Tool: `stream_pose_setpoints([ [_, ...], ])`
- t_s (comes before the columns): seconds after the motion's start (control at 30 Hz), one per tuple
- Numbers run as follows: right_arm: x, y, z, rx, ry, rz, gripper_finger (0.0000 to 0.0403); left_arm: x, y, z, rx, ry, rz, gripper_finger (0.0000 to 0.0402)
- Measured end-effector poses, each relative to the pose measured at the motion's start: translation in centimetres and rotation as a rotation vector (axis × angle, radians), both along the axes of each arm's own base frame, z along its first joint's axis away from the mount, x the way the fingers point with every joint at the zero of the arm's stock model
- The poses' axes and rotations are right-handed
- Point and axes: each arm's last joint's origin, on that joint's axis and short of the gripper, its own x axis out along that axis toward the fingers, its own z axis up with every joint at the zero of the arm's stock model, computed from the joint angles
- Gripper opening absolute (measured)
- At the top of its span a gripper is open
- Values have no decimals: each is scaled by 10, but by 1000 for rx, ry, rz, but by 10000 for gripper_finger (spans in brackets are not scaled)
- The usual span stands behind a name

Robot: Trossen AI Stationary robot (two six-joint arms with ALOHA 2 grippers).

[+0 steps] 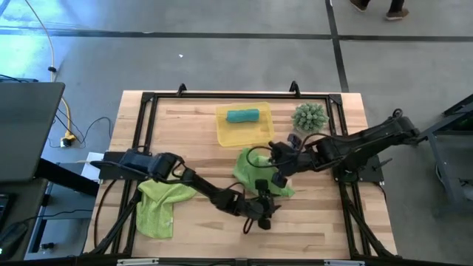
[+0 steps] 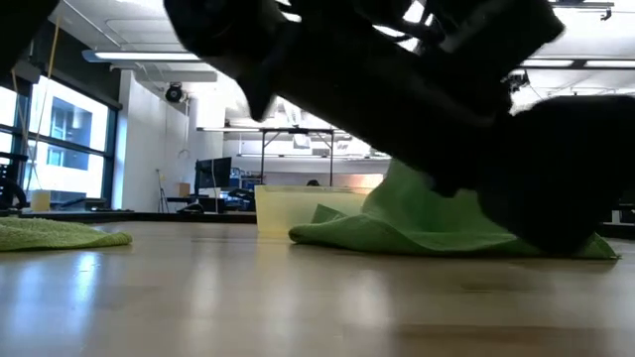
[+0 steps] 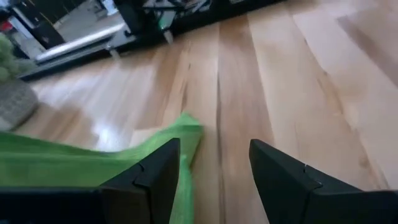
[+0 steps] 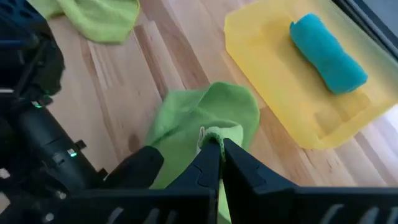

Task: Roll microfiber towels into tight, uniform cylinder then place into a basket
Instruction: Fold the green microfiber cloth

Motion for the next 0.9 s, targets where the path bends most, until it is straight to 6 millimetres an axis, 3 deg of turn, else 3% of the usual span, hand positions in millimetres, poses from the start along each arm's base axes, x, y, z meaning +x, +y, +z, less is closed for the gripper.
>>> stream_pose_setpoints([
  [0.23,6,3,-11,1,65,21,0,2,16,-2,-32,70,133,184],
  [0.53,6,3,-11,-1,67,23,0,5,31,-4,-148,78,120,157],
  [0.9,6,3,-11,-3,68,25,0,4,41,-9,-124,145,138,56],
])
